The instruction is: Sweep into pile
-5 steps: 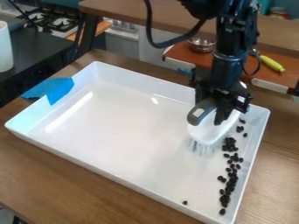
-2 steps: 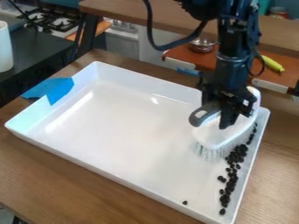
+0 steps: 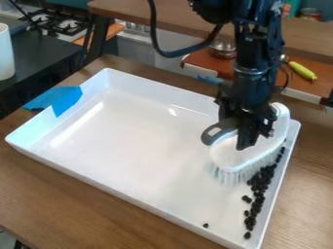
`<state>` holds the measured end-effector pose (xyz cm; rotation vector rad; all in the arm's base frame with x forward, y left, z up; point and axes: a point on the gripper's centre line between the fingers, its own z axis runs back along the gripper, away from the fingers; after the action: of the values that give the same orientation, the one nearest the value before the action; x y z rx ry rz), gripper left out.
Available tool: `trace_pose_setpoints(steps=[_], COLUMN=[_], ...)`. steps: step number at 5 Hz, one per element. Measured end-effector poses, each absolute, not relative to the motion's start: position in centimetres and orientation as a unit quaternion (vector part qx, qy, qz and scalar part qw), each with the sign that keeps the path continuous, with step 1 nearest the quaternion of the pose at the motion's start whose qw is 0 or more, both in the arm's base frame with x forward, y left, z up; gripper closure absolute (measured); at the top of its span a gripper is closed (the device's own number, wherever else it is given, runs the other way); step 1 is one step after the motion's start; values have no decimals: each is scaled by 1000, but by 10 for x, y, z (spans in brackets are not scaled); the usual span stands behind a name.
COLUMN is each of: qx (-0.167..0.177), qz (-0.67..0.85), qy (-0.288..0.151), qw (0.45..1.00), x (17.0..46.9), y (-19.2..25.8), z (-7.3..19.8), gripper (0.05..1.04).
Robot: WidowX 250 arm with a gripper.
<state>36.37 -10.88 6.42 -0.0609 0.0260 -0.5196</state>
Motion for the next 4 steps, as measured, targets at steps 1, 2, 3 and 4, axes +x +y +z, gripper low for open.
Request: trace_pose_setpoints(steps=[1,2,3,4], qx=[-32,-35,-37,-36], qz=[-272,-283,-296,-305], qy=[20,26,27,24], qw=[962,958,954,951], x=[352,340,327,315], y=[-104,-100,-97,-93], z=[64,64,65,64], gripper=[587,587,587,587])
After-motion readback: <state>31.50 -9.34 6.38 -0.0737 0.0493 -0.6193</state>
